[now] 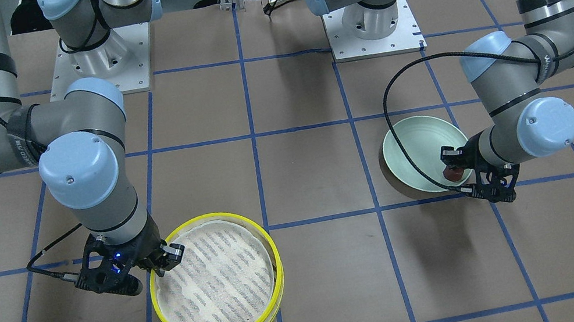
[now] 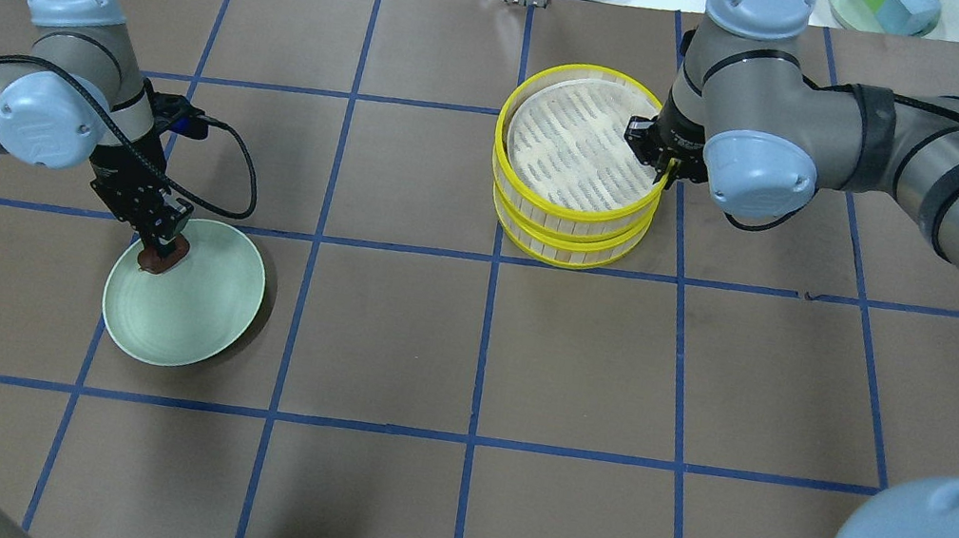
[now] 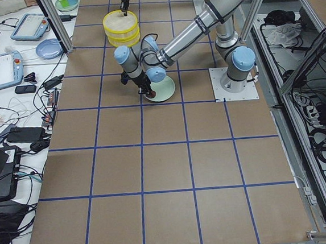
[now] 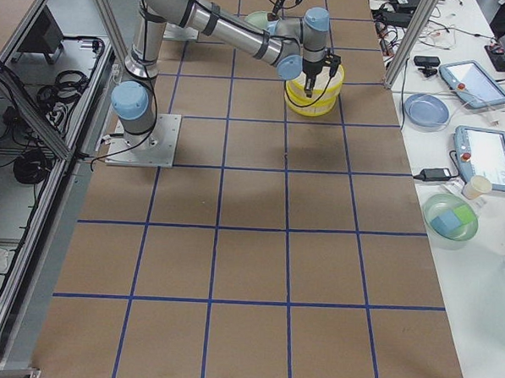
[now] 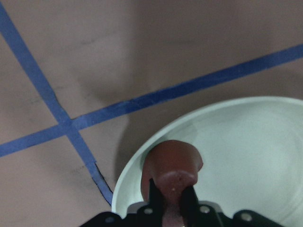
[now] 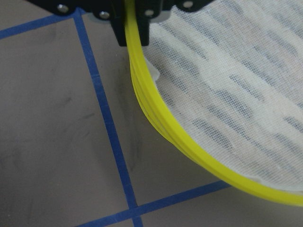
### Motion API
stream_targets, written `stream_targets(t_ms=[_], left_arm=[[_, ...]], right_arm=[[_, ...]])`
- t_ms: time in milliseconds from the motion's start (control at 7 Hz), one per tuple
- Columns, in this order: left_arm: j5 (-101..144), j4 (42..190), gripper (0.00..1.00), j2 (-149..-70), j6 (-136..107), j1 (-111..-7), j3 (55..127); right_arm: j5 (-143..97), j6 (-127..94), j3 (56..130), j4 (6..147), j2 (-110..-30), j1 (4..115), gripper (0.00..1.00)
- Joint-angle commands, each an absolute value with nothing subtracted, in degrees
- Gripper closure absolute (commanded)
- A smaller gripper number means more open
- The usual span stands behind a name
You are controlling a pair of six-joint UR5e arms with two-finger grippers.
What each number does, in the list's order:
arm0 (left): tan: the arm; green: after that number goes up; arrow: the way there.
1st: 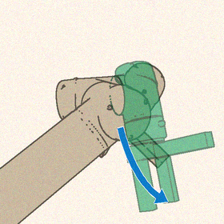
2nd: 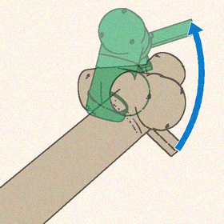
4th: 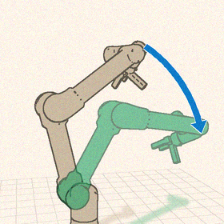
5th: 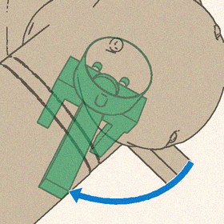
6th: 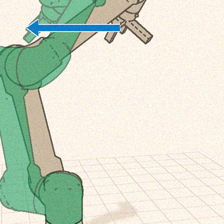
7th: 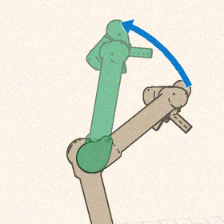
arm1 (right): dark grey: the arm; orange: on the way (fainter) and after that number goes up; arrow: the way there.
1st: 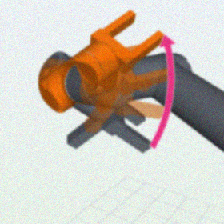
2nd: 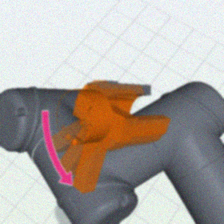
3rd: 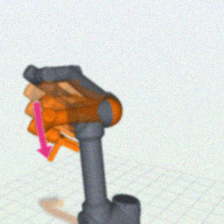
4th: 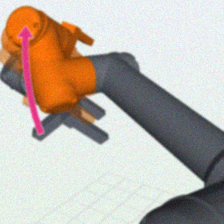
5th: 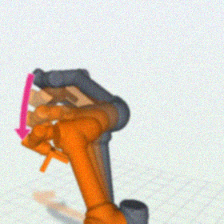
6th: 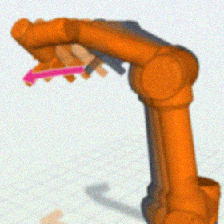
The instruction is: Stack buns with steamer
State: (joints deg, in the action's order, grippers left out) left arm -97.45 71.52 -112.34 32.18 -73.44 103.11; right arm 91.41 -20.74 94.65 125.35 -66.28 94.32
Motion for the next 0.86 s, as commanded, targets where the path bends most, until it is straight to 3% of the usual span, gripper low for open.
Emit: stream_targets(t_ms=[0, 714], left_arm=[[-96.6, 73.6, 1.0, -109.9, 24.4, -74.7, 97.9], [-92.0, 73.3, 1.0, -103.9, 3.2, -83.8, 92.8]], right_arm=[[91.5, -20.7, 94.7, 125.4, -66.1, 94.2, 1.0], [91.4, -21.0, 94.7, 124.6, -66.0, 94.2, 1.0]])
